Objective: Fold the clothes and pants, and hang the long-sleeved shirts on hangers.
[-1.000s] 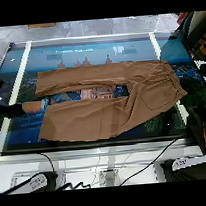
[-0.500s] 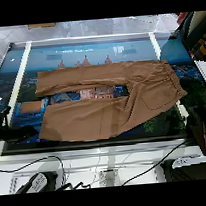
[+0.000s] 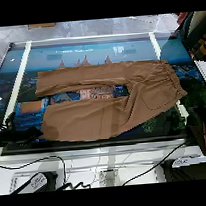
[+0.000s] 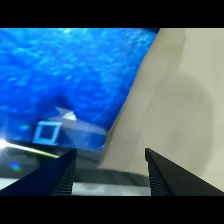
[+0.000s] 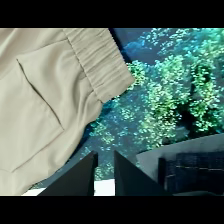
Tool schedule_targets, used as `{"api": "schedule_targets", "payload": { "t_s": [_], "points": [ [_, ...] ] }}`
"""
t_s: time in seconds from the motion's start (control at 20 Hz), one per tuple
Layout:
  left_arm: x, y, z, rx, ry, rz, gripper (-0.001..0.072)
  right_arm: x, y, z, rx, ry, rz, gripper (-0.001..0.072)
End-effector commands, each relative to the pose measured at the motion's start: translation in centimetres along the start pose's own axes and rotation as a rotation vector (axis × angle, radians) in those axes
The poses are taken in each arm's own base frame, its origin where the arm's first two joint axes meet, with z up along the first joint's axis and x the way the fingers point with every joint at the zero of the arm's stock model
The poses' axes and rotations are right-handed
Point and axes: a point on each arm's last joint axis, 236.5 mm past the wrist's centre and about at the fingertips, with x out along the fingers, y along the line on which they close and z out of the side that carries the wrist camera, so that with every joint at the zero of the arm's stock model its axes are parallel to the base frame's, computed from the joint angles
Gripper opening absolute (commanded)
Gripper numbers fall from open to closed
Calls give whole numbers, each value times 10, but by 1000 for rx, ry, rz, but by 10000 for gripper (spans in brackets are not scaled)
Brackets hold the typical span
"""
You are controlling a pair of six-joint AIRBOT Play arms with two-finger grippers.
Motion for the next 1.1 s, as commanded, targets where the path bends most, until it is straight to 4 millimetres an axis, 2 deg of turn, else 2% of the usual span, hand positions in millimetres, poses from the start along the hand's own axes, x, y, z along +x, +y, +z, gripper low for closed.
{"api": "schedule_targets", "payload": {
  "t_s": [0.0,0.05,0.1,0.15,0.25,0.4,0.45,0.55,0.65,0.75,0.9,1.05],
  "points": [
    [14,-7,8,-60,-14,-59,472,0,2,-1,15,3,11,136],
    [16,-9,13,-73,-31,-68,393,0,3,-1,15,5,12,135],
    [15,-13,24,-74,-76,-86,165,0,3,-2,16,8,14,136],
    [12,-20,41,-80,-142,-119,11,0,4,-3,16,14,17,135],
    [-9,-41,89,-117,-316,-220,12,0,6,-7,16,30,25,135],
    [-74,-73,161,-82,-553,-337,12,2,7,-18,18,73,33,131],
    [-99,-79,179,-45,-611,-338,11,5,6,-27,26,103,39,131],
    [-142,-93,200,34,-700,-328,12,17,6,-42,52,139,63,130],
    [-169,-102,201,110,-742,-293,12,26,19,-49,62,137,142,131],
    [-174,-99,182,231,-705,-185,12,31,29,-60,66,155,192,130],
    [-150,-66,144,284,-543,-16,11,41,40,-80,116,181,242,131],
    [-119,-52,124,263,-463,-6,12,54,60,-101,200,188,340,131]
  ]
}}
